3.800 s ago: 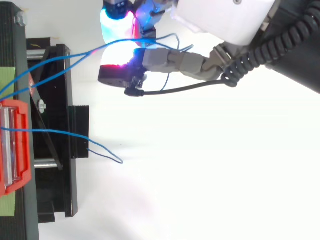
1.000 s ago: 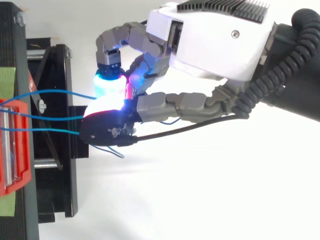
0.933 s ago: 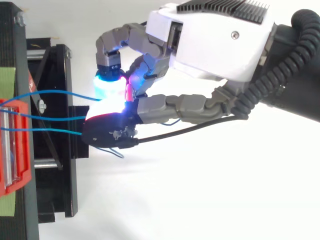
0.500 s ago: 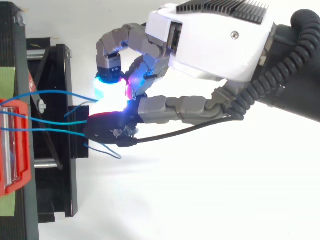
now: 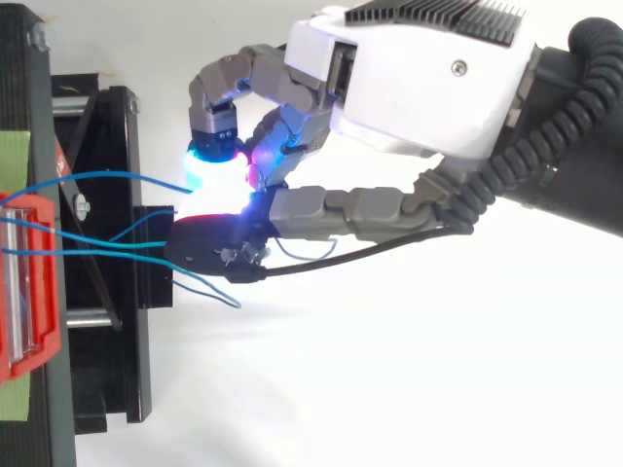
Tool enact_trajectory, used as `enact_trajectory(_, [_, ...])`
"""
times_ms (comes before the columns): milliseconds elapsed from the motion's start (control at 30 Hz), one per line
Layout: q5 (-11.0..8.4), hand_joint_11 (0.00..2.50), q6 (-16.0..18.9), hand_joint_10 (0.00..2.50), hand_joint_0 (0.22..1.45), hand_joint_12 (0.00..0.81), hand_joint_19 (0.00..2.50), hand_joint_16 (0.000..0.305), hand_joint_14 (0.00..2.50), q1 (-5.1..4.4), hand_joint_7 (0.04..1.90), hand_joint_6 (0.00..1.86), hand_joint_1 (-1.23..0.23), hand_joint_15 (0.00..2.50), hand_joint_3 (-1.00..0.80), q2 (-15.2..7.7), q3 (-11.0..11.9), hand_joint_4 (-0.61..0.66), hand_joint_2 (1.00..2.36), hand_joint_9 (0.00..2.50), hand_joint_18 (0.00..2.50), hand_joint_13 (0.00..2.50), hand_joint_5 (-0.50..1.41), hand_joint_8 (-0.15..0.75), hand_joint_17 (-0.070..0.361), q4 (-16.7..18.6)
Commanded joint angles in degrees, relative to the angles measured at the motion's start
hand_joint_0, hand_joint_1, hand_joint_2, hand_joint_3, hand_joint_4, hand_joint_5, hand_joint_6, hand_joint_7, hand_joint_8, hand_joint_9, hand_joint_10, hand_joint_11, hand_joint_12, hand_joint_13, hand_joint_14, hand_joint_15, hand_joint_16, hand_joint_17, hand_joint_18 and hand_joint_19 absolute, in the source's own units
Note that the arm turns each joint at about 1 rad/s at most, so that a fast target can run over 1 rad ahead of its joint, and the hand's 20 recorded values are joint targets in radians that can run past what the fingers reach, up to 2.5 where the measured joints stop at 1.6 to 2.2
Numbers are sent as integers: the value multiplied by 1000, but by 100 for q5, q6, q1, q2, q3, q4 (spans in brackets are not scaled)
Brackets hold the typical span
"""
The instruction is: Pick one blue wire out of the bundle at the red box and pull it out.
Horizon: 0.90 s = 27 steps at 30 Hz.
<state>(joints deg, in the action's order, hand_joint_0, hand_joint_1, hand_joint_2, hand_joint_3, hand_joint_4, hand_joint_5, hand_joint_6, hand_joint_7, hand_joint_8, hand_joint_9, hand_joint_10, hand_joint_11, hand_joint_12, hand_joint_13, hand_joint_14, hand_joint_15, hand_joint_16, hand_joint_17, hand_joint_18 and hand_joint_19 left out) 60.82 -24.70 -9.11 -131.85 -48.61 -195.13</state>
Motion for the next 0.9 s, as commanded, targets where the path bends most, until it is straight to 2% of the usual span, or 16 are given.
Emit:
enact_trajectory(0, [-9, 777, 1, 18, 575, 518, 507, 67, 11, 6, 1101, 875, -691, 378, -12, 19, 0, 240, 1016, 967, 883, 846, -156, 434, 150, -34])
enact_trajectory(400, [-35, 781, -17, 16, 586, 530, 486, 69, 11, -29, 1138, 882, -693, 372, 15, 186, 9, 243, 1013, 974, 881, 817, -150, 438, 155, -535])
enact_trajectory(700, [-44, 780, 45, 16, 587, 532, 484, 69, 11, -56, 1146, 885, -693, 368, 31, 282, -17, 245, 1011, 978, 876, 810, -146, 443, 156, -693])
enact_trajectory(733, [-26, 778, 53, 16, 588, 531, 484, 70, 12, -47, 1141, 886, -693, 368, 31, 274, -52, 247, 1011, 977, 877, 810, -146, 446, 156, -711])
enact_trajectory(833, [0, 782, 238, 17, 588, 532, 484, 70, 12, -56, 1149, 885, -693, 371, 31, 282, -588, 246, 1011, 978, 876, 808, -145, 444, 157, -729])
enact_trajectory(867, [0, 781, 299, 16, 589, 532, 484, 70, 11, -47, 1145, 886, -694, 372, 31, 274, -641, 246, 1011, 979, 877, 808, -145, 446, 157, -729])
